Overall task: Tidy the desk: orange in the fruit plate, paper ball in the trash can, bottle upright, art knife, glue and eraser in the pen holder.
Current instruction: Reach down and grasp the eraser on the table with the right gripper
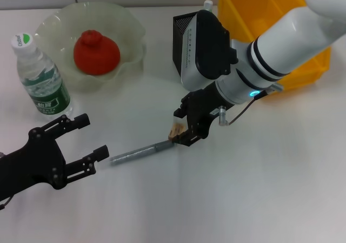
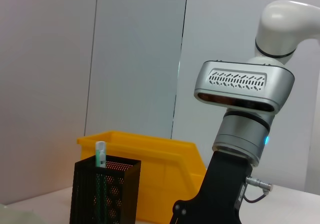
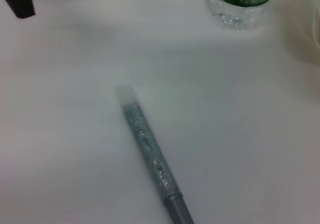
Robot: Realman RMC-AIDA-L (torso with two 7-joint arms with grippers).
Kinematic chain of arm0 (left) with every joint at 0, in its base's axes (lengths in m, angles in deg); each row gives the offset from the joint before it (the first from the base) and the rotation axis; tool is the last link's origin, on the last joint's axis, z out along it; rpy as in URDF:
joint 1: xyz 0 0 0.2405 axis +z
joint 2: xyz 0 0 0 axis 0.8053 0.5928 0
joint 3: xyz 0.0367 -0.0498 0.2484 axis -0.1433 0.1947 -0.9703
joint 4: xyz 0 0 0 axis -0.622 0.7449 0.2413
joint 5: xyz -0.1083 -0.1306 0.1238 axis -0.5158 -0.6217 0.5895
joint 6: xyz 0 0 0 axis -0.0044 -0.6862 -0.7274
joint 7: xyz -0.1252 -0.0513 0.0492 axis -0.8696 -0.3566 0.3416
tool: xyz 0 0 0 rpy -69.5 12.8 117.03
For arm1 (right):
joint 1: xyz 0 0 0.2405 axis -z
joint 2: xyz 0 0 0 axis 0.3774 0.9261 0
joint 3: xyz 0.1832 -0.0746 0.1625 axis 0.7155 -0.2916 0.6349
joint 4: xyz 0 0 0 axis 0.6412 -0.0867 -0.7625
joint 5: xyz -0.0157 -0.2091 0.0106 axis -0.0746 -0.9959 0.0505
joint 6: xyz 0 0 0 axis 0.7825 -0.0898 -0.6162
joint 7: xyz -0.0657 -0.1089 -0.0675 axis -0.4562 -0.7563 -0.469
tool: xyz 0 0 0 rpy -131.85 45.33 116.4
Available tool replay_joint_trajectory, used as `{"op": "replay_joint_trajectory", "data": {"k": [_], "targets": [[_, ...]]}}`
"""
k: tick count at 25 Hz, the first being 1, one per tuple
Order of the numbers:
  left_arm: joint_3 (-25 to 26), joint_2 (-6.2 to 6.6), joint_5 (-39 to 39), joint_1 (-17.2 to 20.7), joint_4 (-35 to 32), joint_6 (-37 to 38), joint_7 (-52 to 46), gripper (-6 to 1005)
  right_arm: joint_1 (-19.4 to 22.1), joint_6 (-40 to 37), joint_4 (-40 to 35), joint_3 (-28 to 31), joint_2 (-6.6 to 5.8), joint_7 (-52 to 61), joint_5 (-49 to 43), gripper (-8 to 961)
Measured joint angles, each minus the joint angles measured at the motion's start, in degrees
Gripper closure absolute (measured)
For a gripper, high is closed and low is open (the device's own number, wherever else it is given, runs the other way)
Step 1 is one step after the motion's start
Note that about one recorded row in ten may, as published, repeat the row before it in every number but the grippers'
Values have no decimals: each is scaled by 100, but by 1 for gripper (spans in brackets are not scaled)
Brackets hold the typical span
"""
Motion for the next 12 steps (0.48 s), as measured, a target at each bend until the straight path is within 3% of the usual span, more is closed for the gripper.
{"op": "replay_joint_trajectory", "data": {"k": [12], "targets": [[9, -9, 0, 5, 0, -1, -9, 199, -22, 180, 119, -240, 0, -115, 229, 331]]}}
